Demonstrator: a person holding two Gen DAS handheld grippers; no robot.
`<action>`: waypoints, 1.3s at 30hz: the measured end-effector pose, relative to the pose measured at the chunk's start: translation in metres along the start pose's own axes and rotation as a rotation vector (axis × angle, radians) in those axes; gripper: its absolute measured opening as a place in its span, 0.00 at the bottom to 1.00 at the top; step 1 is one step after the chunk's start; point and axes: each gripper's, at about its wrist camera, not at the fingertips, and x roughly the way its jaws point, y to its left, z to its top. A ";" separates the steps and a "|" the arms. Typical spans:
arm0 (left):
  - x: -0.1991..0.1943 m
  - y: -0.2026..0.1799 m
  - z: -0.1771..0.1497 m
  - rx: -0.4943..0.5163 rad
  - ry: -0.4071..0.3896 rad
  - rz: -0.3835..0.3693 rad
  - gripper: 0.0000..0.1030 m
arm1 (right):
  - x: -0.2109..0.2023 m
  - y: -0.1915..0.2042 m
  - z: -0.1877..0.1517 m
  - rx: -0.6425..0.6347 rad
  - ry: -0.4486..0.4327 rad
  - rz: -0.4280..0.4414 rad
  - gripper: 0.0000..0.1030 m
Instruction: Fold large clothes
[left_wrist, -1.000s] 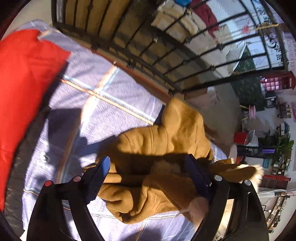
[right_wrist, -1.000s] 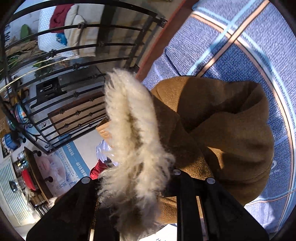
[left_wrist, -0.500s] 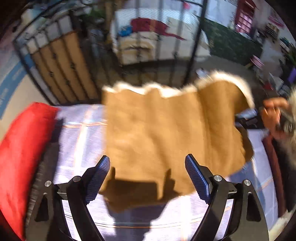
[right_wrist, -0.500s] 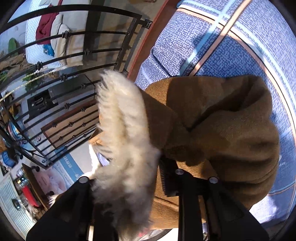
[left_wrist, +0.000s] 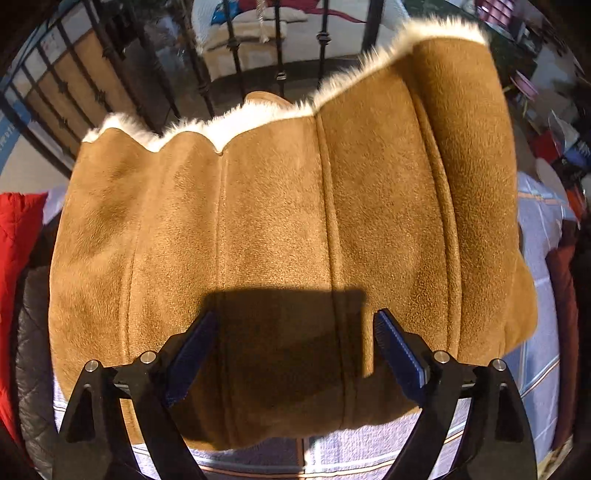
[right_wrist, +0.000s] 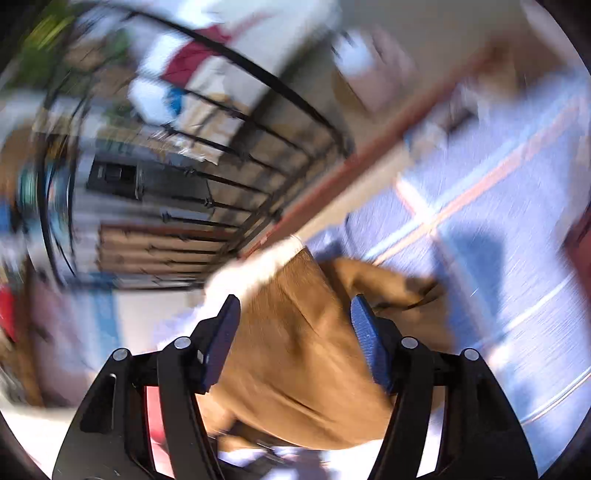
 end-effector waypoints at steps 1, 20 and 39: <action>0.003 0.004 0.006 -0.027 0.015 -0.018 0.86 | -0.008 0.013 -0.013 -0.115 -0.030 -0.027 0.77; -0.035 0.089 -0.037 -0.149 -0.078 0.032 0.77 | 0.106 0.044 -0.117 -0.695 0.245 -0.181 0.81; 0.056 0.156 0.031 -0.323 0.151 -0.146 0.86 | 0.200 0.020 -0.038 -0.357 0.478 -0.265 0.96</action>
